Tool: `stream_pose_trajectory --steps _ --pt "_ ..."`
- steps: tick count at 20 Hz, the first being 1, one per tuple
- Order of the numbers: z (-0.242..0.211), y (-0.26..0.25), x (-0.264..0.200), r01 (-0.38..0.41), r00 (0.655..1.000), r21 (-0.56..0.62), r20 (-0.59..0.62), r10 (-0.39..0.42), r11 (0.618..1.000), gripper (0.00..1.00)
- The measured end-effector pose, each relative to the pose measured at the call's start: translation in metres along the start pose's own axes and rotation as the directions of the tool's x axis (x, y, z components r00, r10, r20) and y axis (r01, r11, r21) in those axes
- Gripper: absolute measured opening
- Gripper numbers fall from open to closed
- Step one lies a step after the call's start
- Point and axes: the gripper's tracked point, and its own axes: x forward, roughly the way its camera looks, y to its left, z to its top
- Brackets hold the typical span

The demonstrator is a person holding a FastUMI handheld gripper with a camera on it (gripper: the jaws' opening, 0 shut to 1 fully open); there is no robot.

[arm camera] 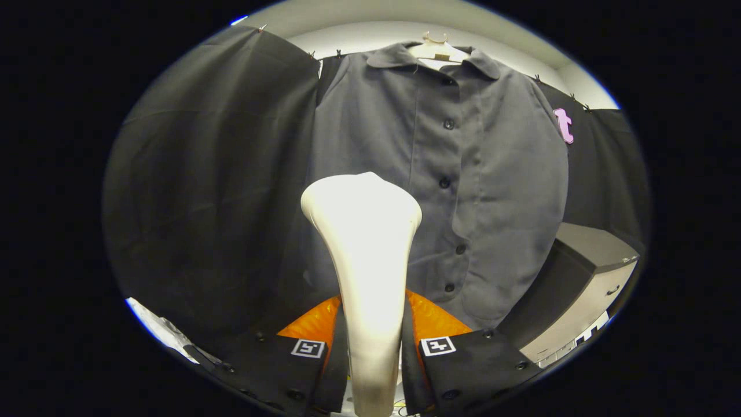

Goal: Iron the clothes twice with a garment steamer, once on the left side and once on the right side.

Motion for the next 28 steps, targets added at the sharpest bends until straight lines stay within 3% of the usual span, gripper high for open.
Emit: stream_pose_trajectory --steps 4,13,28 --pt "0.050 -0.015 -0.037 -0.003 0.993 -0.004 0.119 0.003 1.000 0.46" --pt "0.125 -0.080 -0.089 0.113 0.955 0.027 0.273 -0.116 0.993 0.46" --pt "0.147 -0.161 -0.162 0.239 0.916 0.072 0.314 -0.250 0.968 0.46"
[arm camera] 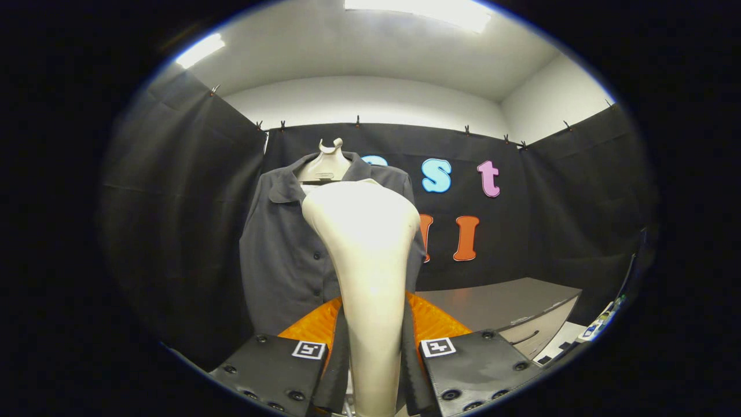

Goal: Iron the clothes twice with a garment steamer, once on the left side and once on the right side.

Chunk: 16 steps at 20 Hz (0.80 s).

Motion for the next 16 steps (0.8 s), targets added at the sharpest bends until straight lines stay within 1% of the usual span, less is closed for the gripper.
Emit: stream_pose_trajectory --steps 10,16 --pt "0.000 -0.014 0.004 0.036 0.999 0.006 0.000 -0.036 0.999 0.46" --pt "-0.004 -0.010 0.009 0.038 0.999 0.006 -0.003 -0.038 0.999 0.46"
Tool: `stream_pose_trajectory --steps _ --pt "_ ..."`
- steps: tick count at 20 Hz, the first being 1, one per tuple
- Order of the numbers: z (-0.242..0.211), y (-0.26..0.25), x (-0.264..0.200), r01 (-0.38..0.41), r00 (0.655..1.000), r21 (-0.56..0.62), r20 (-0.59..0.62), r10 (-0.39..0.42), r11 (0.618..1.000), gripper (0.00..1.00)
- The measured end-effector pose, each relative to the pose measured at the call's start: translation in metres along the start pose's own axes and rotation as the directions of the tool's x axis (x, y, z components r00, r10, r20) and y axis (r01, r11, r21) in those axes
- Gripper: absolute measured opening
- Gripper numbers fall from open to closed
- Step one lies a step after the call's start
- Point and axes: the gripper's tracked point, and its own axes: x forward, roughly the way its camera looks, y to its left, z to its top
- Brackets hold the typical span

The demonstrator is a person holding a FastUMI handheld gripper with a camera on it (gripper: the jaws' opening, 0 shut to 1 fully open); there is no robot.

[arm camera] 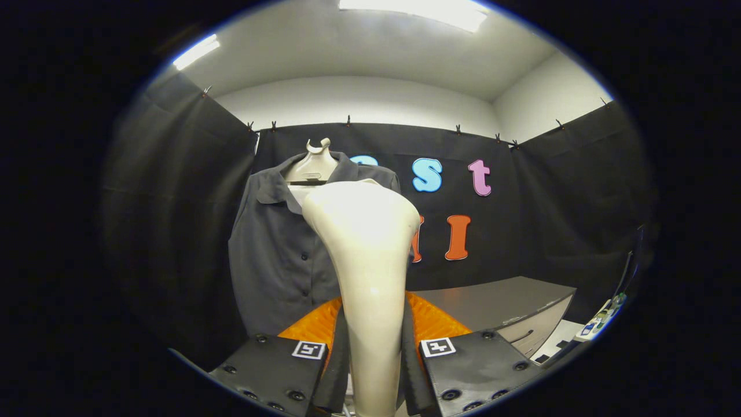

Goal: Iron the clothes twice with a garment steamer, once on the left side and once on the right side.

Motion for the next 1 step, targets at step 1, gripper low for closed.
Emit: stream_pose_trajectory --steps 1 --pt "-0.0012 0.0008 0.0008 -0.001 1.000 0.002 -0.002 0.001 1.000 0.46"
